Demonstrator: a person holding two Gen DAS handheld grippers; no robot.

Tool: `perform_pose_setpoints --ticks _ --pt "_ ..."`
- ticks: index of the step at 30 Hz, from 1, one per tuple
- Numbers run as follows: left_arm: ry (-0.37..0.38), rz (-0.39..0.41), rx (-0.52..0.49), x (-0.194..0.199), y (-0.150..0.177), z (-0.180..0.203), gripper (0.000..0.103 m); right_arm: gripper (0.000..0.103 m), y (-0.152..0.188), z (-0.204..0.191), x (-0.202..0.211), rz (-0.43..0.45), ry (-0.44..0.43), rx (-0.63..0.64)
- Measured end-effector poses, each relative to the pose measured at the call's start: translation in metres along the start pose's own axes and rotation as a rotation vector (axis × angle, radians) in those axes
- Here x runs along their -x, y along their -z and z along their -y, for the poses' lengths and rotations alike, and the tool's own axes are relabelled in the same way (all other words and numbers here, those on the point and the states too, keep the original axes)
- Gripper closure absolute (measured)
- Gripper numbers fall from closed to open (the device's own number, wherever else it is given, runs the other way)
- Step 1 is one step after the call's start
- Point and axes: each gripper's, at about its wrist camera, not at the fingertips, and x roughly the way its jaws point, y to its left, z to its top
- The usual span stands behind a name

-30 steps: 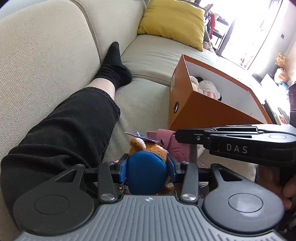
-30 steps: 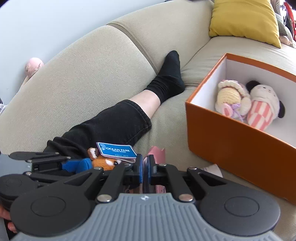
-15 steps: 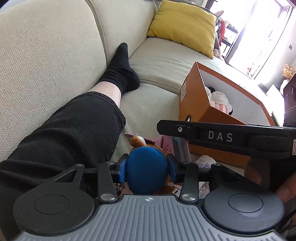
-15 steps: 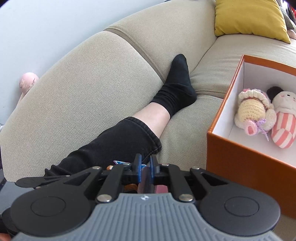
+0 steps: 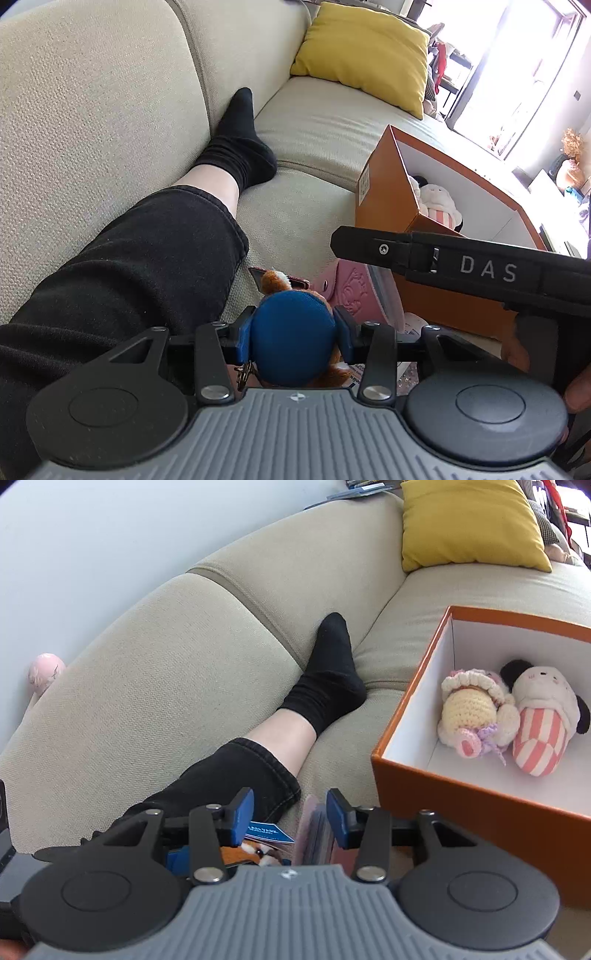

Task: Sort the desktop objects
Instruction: 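Grasp the pink wallet edge with the right gripper while the left gripper holds the bear, then lift the pink wallet with the right gripper while the left gripper lifts the bear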

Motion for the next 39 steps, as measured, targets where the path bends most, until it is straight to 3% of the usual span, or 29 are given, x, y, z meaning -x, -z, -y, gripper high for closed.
perform_pose_setpoints --ticks 3,6,8,11,15,19,21,23,29,39 --pt "0.002 0.002 0.004 0.001 0.001 -0.001 0.053 0.057 0.003 -0.003 0.006 0.038 0.003 0.009" --pt "0.004 0.003 0.004 0.001 0.0 0.0 0.053 0.052 0.01 -0.003 0.016 0.087 0.114 0.022" --pt "0.006 0.004 0.005 0.0 0.0 -0.001 0.053 0.041 0.016 0.0 0.018 0.068 0.113 0.011" --pt "0.005 0.004 0.001 0.0 0.0 -0.001 0.053 0.041 0.021 0.003 0.014 0.016 0.061 -0.032" --pt "0.006 0.008 -0.012 0.002 0.003 -0.001 0.052 0.042 0.022 0.0 0.005 -0.019 0.081 -0.037" --pt "-0.001 0.007 -0.041 0.003 0.007 0.002 0.051 0.057 0.025 0.001 0.001 -0.049 0.098 -0.033" --pt "-0.005 0.008 -0.054 0.004 0.008 0.004 0.05 0.059 0.027 0.002 0.001 -0.053 0.105 -0.019" --pt "-0.009 0.004 -0.061 0.006 0.01 0.005 0.05 0.073 0.028 0.0 0.001 -0.061 0.105 -0.004" --pt "-0.01 -0.033 -0.089 0.015 0.019 0.006 0.05 0.08 0.032 -0.007 0.005 -0.06 0.149 0.067" --pt "0.007 -0.152 -0.119 0.018 0.039 0.006 0.049 0.084 0.043 -0.006 0.02 -0.085 0.171 0.117"
